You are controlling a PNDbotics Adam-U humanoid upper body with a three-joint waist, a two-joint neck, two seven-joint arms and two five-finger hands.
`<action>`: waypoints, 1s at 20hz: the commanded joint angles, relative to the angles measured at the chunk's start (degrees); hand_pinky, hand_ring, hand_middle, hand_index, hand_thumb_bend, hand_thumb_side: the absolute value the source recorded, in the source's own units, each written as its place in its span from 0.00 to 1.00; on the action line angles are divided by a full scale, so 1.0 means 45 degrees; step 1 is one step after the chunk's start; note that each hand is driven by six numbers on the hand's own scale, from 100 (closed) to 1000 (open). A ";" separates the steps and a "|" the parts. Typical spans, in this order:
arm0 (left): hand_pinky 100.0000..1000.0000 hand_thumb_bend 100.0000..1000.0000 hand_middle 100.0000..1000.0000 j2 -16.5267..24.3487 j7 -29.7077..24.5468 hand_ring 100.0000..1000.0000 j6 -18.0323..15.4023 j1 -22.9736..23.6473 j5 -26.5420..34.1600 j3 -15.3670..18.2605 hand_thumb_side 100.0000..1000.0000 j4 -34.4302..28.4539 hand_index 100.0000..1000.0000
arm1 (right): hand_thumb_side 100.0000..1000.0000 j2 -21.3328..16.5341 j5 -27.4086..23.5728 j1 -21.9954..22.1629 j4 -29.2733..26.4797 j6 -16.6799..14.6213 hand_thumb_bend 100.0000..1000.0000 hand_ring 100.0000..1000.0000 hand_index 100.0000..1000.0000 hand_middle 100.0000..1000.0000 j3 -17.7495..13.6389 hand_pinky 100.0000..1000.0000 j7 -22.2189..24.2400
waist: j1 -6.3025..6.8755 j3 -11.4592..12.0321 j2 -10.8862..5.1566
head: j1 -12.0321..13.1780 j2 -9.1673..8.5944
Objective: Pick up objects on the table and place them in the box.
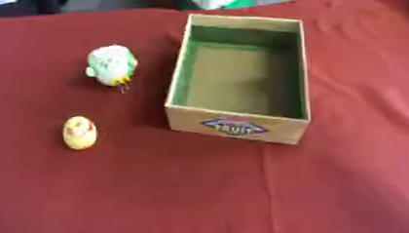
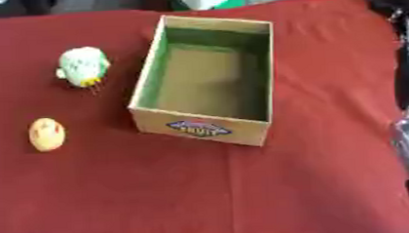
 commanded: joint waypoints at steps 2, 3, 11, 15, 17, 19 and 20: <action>0.60 0.00 0.63 0.0716 0.0032 0.56 0.0082 -0.0193 -0.0162 0.0050 0.85 -0.0217 0.79 | 0.88 -0.0492 0.0030 -0.0169 -0.0246 -0.0126 0.00 0.75 0.91 0.62 -0.0009 0.78 -0.0011 | -0.0004 0.0037 -0.0217 | 0.0070 0.0321; 0.60 0.00 0.64 0.0802 0.0014 0.56 0.0118 -0.0198 -0.0191 0.0040 0.85 -0.0217 0.79 | 0.88 -0.0512 0.0018 -0.0181 -0.0246 -0.0146 0.00 0.75 0.92 0.62 0.0009 0.78 0.0036 | -0.0011 0.0060 -0.0244 | 0.0109 0.0420; 0.60 0.00 0.67 0.1625 -0.0437 0.52 0.1117 -0.0085 -0.0484 -0.0037 0.84 -0.0217 0.83 | 0.88 -0.0638 -0.0100 -0.0273 -0.0246 -0.0200 0.00 0.76 0.91 0.62 0.0001 0.78 0.0268 | 0.0001 0.0023 -0.0407 | 0.0591 0.0605; 0.60 0.00 0.69 0.2690 -0.1117 0.52 0.1883 -0.0227 -0.1081 -0.0207 0.82 -0.0217 0.85 | 0.88 -0.0650 -0.0106 -0.0247 -0.0246 -0.0135 0.00 0.75 0.91 0.62 0.0004 0.78 0.0311 | 0.0039 0.0087 -0.0453 | 0.0588 0.0564; 0.61 0.00 0.71 0.3108 -0.1432 0.53 0.2264 -0.0352 -0.1296 -0.0278 0.78 -0.0217 0.86 | 0.88 -0.0673 -0.0103 -0.0234 -0.0246 -0.0120 0.00 0.75 0.91 0.62 0.0005 0.78 0.0320 | 0.0083 0.0100 -0.0497 | 0.0521 0.0579; 0.61 0.00 0.71 0.3722 -0.1816 0.54 0.2704 -0.0539 -0.1643 -0.0571 0.78 -0.0217 0.86 | 0.88 -0.0715 -0.0097 -0.0200 -0.0246 -0.0107 0.00 0.75 0.91 0.62 -0.0004 0.78 0.0319 | 0.0119 0.0107 -0.0560 | 0.0421 0.0617; 0.62 0.00 0.72 0.4449 -0.2285 0.56 0.3245 -0.0681 -0.1956 -0.0654 0.77 -0.0217 0.87 | 0.88 -0.0697 -0.0108 -0.0204 -0.0246 -0.0104 0.00 0.75 0.91 0.62 -0.0003 0.78 0.0319 | 0.0090 0.0064 -0.0597 | 0.0417 0.0629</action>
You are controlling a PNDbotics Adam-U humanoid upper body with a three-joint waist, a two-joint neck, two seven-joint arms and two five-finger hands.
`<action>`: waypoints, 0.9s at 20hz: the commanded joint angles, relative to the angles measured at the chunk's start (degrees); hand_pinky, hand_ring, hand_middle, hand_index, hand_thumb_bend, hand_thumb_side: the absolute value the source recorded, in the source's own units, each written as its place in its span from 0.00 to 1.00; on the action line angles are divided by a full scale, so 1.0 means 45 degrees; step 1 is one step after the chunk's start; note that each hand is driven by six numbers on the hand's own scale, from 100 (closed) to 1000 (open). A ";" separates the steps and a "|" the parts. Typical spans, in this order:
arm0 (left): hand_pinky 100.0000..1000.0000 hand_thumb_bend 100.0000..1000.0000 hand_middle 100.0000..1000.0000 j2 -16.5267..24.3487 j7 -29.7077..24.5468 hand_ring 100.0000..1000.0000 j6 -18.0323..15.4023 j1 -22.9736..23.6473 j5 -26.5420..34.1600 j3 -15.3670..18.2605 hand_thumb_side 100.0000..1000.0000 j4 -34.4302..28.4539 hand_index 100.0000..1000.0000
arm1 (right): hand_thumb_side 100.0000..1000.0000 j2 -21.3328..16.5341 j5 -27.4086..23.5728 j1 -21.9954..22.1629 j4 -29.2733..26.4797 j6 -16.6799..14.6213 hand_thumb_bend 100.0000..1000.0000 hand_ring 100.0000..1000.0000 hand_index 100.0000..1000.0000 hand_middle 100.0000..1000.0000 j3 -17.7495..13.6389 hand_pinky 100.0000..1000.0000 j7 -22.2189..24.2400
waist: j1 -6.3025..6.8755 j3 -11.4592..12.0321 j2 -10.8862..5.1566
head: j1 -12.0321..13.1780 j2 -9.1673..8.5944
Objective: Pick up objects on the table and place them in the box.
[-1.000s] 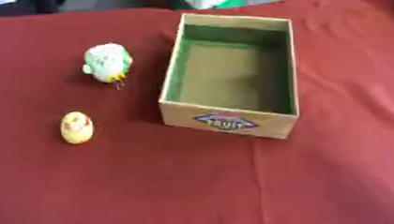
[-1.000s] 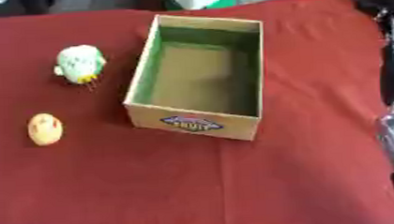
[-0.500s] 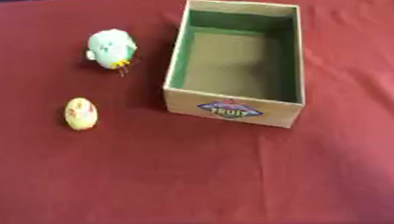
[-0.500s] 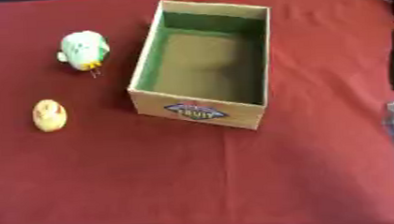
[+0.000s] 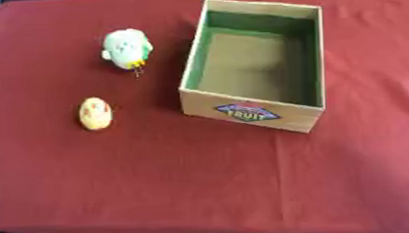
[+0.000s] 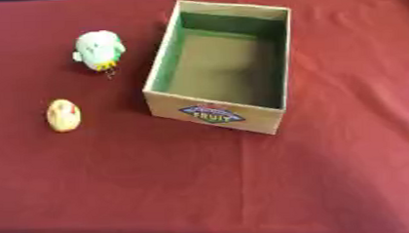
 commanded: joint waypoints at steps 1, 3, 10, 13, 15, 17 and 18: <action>0.63 0.00 0.73 0.2038 -0.1220 0.58 0.1322 -0.0501 -0.0830 -0.0226 0.80 -0.0215 0.88 | 0.88 -0.0387 -0.0089 -0.0087 -0.0246 0.0009 0.00 0.75 0.91 0.62 -0.0075 0.78 0.0033 | -0.0071 -0.0064 -0.0290 | -0.0061 0.0131; 0.64 0.00 0.73 0.2850 -0.2488 0.59 0.2093 -0.0941 -0.1311 -0.0449 0.85 -0.0215 0.88 | 0.88 -0.0385 -0.0121 -0.0092 -0.0246 0.0001 0.00 0.75 0.91 0.62 -0.0076 0.78 0.0037 | -0.0120 -0.0122 -0.0358 | -0.0135 0.0139; 0.67 0.01 0.74 0.4393 -0.5682 0.65 0.2237 -0.2086 -0.2726 -0.1203 0.97 -0.0215 0.90 | 0.88 -0.0350 -0.0140 -0.0080 -0.0246 -0.0033 0.00 0.75 0.91 0.62 -0.0045 0.78 0.0116 | -0.0251 -0.0285 -0.0410 | -0.0510 0.0049; 0.68 0.21 0.75 0.4701 -0.7040 0.66 0.2250 -0.2372 -0.3250 -0.1506 1.00 -0.0215 0.90 | 0.88 -0.0334 -0.0122 -0.0073 -0.0246 -0.0042 0.00 0.75 0.91 0.62 -0.0033 0.78 0.0133 | -0.0296 -0.0322 -0.0391 | -0.0527 -0.0010; 0.68 0.30 0.75 0.4878 -0.7826 0.67 0.2261 -0.2634 -0.3565 -0.1707 1.00 -0.0215 0.90 | 0.88 -0.0308 -0.0115 -0.0082 -0.0246 -0.0037 0.00 0.75 0.91 0.62 -0.0014 0.78 0.0153 | -0.0322 -0.0332 -0.0376 | -0.0528 -0.0067; 0.69 0.38 0.75 0.5015 -0.8459 0.67 0.2271 -0.2877 -0.3832 -0.1917 1.00 -0.0215 0.91 | 0.88 -0.0296 -0.0109 -0.0086 -0.0246 -0.0037 0.00 0.75 0.91 0.62 -0.0001 0.78 0.0168 | -0.0346 -0.0343 -0.0370 | -0.0499 -0.0100; 0.69 0.40 0.75 0.5067 -0.8767 0.68 0.2279 -0.3005 -0.3960 -0.2042 1.00 -0.0215 0.91 | 0.88 -0.0293 -0.0106 -0.0084 -0.0246 -0.0038 0.00 0.75 0.91 0.62 0.0004 0.78 0.0174 | -0.0358 -0.0351 -0.0369 | -0.0479 -0.0110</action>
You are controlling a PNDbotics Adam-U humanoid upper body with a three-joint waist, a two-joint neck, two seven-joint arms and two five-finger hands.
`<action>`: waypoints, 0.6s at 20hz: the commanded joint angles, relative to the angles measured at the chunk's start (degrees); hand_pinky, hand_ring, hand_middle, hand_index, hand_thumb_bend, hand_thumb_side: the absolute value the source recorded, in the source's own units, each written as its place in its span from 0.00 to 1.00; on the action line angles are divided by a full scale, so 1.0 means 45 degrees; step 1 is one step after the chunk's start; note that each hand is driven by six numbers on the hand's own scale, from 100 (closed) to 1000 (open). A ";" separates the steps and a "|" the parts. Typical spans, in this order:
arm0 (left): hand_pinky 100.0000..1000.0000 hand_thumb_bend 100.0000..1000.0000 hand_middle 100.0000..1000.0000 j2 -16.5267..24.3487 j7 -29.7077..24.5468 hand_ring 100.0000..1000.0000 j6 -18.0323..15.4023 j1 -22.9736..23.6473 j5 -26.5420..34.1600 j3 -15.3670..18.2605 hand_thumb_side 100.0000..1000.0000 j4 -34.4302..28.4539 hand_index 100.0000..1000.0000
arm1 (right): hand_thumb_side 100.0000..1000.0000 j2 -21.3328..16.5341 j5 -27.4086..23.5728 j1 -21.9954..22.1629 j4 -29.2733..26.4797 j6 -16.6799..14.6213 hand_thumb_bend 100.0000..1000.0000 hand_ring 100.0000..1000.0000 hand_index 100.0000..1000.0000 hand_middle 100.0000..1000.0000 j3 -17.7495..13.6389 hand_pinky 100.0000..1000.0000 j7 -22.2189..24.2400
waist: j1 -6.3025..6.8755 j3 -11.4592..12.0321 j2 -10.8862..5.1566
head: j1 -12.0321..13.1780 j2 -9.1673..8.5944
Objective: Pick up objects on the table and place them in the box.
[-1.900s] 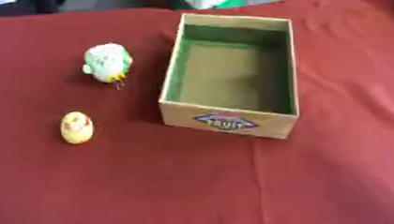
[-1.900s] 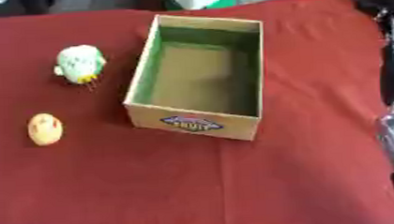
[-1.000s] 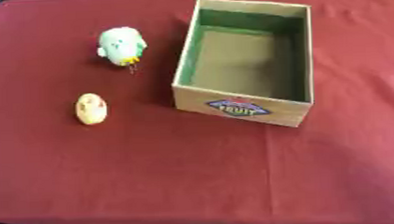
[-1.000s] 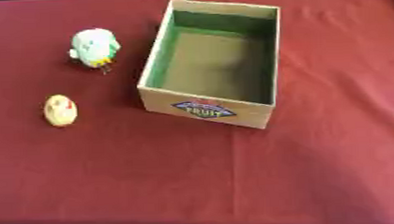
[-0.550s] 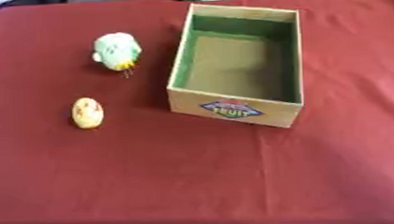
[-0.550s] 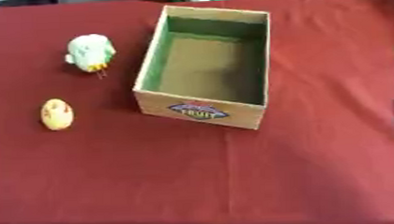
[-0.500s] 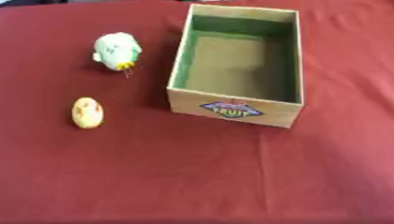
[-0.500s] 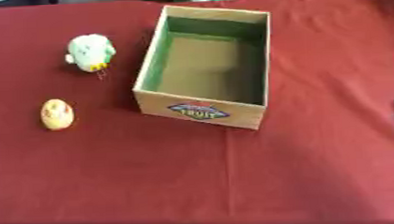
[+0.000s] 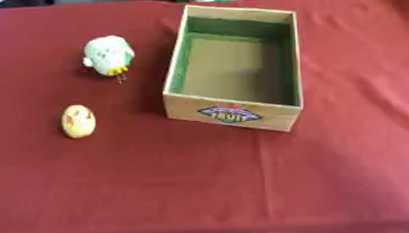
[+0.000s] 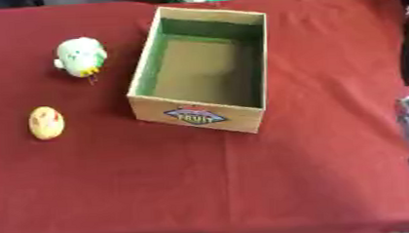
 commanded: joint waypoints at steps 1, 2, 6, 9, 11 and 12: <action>0.69 0.40 0.75 0.0649 -0.1010 0.68 0.0029 -0.0443 -0.0444 -0.0233 1.00 -0.0151 0.91 | 0.88 -0.0289 -0.0010 -0.0085 -0.0246 -0.0014 0.00 0.75 0.91 0.62 -0.0036 0.78 0.0053 | -0.0032 -0.0027 -0.0177 | 0.0019 -0.0106; 0.70 0.41 0.75 0.0649 -0.1335 0.69 0.0040 -0.0542 -0.0485 -0.0381 1.00 -0.0151 0.92 | 0.88 -0.0275 -0.0008 -0.0090 -0.0246 -0.0008 0.00 0.75 0.91 0.61 -0.0024 0.78 0.0066 | -0.0038 -0.0033 -0.0170 | 0.0053 -0.0131; 0.72 0.44 0.77 0.0673 -0.2967 0.71 0.0291 -0.0780 -0.0387 -0.0893 1.00 -0.0151 0.94 | 0.88 -0.0228 0.0004 -0.0086 -0.0246 0.0028 0.00 0.75 0.90 0.61 0.0011 0.78 0.0117 | -0.0043 -0.0048 -0.0151 | 0.0196 -0.0230; 0.72 0.46 0.77 0.0690 -0.4165 0.72 0.0521 -0.0934 -0.0311 -0.1183 1.00 -0.0151 0.94 | 0.88 -0.0199 0.0015 -0.0077 -0.0246 0.0053 0.00 0.75 0.90 0.61 0.0026 0.78 0.0141 | -0.0032 -0.0063 -0.0141 | 0.0274 -0.0287; 0.73 0.47 0.78 0.0724 -0.4928 0.73 0.0644 -0.0996 -0.0264 -0.1390 1.00 -0.0151 0.95 | 0.88 -0.0177 0.0024 -0.0072 -0.0246 0.0073 0.00 0.75 0.90 0.61 0.0035 0.78 0.0154 | -0.0026 -0.0076 -0.0127 | 0.0299 -0.0333; 0.73 0.48 0.78 0.0733 -0.5291 0.73 0.0695 -0.1028 -0.0232 -0.1485 1.00 -0.0151 0.95 | 0.88 -0.0168 0.0028 -0.0071 -0.0246 0.0082 0.00 0.75 0.90 0.61 0.0037 0.78 0.0158 | -0.0026 -0.0080 -0.0119 | 0.0305 -0.0343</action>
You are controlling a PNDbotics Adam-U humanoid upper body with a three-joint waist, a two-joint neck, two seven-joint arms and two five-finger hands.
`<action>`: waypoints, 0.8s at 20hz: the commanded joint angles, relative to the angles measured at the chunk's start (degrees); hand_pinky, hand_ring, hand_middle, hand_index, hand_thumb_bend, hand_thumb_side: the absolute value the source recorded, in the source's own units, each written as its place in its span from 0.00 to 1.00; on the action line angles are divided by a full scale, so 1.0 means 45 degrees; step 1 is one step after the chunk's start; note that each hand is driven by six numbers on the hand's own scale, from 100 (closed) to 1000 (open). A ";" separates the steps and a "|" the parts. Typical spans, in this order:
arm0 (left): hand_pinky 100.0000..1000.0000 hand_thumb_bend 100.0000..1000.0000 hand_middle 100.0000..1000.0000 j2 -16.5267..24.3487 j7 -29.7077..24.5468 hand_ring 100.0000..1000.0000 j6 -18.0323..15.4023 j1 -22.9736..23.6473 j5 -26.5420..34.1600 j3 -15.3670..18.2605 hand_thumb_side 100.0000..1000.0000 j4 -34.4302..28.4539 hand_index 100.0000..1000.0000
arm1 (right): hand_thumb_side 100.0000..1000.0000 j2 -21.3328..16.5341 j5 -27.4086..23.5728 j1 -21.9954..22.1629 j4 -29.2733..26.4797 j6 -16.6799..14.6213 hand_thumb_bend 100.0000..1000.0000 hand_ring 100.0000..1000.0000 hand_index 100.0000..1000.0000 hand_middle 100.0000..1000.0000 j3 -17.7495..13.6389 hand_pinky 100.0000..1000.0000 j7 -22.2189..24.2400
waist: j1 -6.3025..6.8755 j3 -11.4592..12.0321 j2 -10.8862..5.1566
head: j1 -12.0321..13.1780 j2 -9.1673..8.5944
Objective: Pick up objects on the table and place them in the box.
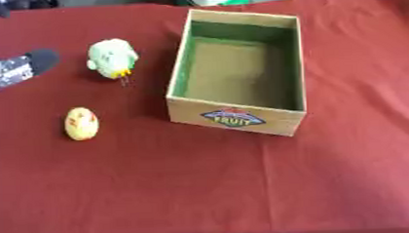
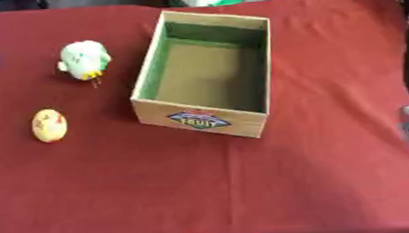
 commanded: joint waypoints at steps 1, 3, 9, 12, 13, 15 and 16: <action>0.74 0.49 0.78 0.0536 -0.1117 0.74 0.0166 -0.0286 0.0098 -0.0182 1.00 -0.0136 0.95 | 0.88 -0.0185 0.0032 -0.0070 -0.0246 0.0001 0.00 0.75 0.90 0.61 -0.0064 0.78 0.0056 | 0.0010 -0.0021 -0.0169 | 0.0060 -0.0180; 0.74 0.49 0.79 0.0522 -0.1654 0.75 0.0221 -0.0341 0.0146 -0.0296 1.00 -0.0136 0.96 | 0.88 -0.0165 0.0042 -0.0073 -0.0246 0.0019 0.00 0.75 0.90 0.61 -0.0051 0.78 0.0071 | 0.0009 -0.0024 -0.0151 | 0.0072 -0.0193; 0.75 0.55 0.80 0.0530 -0.2777 0.76 0.0516 -0.0211 0.0433 -0.0530 1.00 -0.0136 0.97 | 0.87 -0.0071 0.0072 -0.0070 -0.0246 0.0086 0.00 0.75 0.90 0.60 -0.0040 0.78 0.0091 | 0.0017 -0.0034 -0.0084 | 0.0085 -0.0258; 0.74 0.55 0.80 0.0550 -0.3111 0.76 0.0646 -0.0132 0.0722 -0.0689 0.95 -0.0136 0.97 | 0.87 -0.0041 0.0089 -0.0075 -0.0246 0.0104 0.00 0.75 0.90 0.60 -0.0043 0.78 0.0092 | 0.0007 -0.0056 -0.0050 | 0.0104 -0.0290; 0.74 0.54 0.80 0.0554 -0.3246 0.76 0.0688 -0.0119 0.0800 -0.0744 0.93 -0.0136 0.97 | 0.87 -0.0034 0.0094 -0.0076 -0.0246 0.0107 0.00 0.75 0.90 0.60 -0.0044 0.78 0.0090 | 0.0004 -0.0062 -0.0039 | 0.0113 -0.0297; 0.73 0.50 0.80 0.0557 -0.3511 0.76 0.0774 -0.0102 0.0916 -0.0839 0.85 -0.0136 0.97 | 0.87 -0.0021 0.0102 -0.0086 -0.0246 0.0114 0.00 0.75 0.90 0.60 -0.0040 0.78 0.0090 | -0.0001 -0.0071 -0.0017 | 0.0129 -0.0312; 0.72 0.50 0.80 0.0547 -0.3656 0.76 0.0843 -0.0085 0.0994 -0.0897 0.83 -0.0136 0.97 | 0.87 -0.0010 0.0106 -0.0094 -0.0246 0.0120 0.00 0.75 0.90 0.60 -0.0036 0.78 0.0095 | -0.0005 -0.0075 -0.0002 | 0.0140 -0.0323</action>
